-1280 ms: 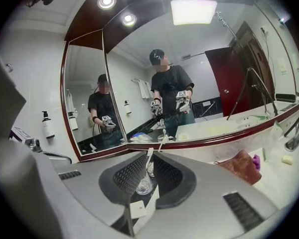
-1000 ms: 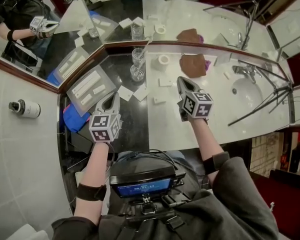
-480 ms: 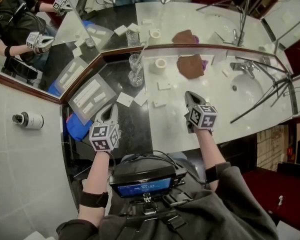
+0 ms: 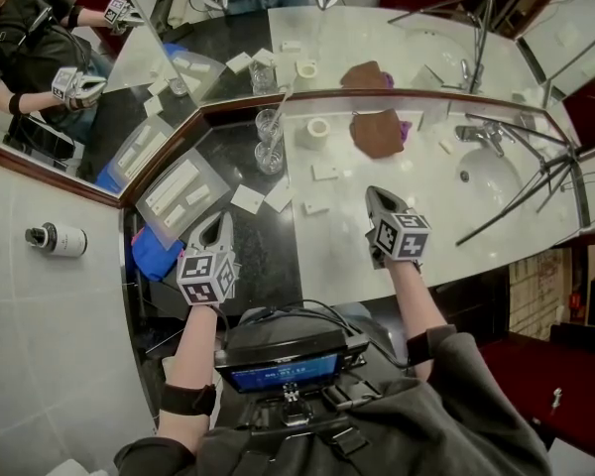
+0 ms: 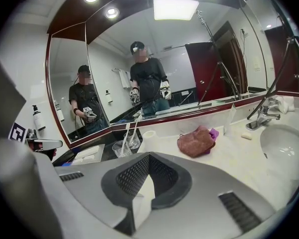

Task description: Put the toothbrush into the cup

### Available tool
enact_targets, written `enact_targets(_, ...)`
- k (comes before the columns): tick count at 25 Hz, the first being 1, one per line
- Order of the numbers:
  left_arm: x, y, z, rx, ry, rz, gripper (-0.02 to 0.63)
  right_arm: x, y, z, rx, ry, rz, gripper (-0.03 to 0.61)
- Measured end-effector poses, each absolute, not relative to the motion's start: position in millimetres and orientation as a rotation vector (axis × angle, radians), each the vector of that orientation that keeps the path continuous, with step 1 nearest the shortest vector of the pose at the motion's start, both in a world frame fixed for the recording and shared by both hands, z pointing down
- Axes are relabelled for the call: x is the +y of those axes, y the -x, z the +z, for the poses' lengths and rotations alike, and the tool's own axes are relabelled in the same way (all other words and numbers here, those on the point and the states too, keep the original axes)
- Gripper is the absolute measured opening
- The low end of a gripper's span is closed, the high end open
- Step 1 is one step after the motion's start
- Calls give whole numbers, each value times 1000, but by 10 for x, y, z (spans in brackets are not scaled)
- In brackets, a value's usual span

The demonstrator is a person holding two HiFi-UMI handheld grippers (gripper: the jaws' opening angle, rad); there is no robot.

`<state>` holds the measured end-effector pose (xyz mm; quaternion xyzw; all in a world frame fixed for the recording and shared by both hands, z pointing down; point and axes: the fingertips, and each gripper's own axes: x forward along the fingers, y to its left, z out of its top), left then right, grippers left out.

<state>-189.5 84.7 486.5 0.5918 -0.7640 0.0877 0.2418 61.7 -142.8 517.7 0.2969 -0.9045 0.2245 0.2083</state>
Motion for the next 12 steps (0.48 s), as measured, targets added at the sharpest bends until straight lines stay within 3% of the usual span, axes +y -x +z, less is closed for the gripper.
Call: enact_targets(12, 938, 1920, 4886, -2109, -1587, 241, 2, -1423, -717, 5239, -2508, -825, 632, 14)
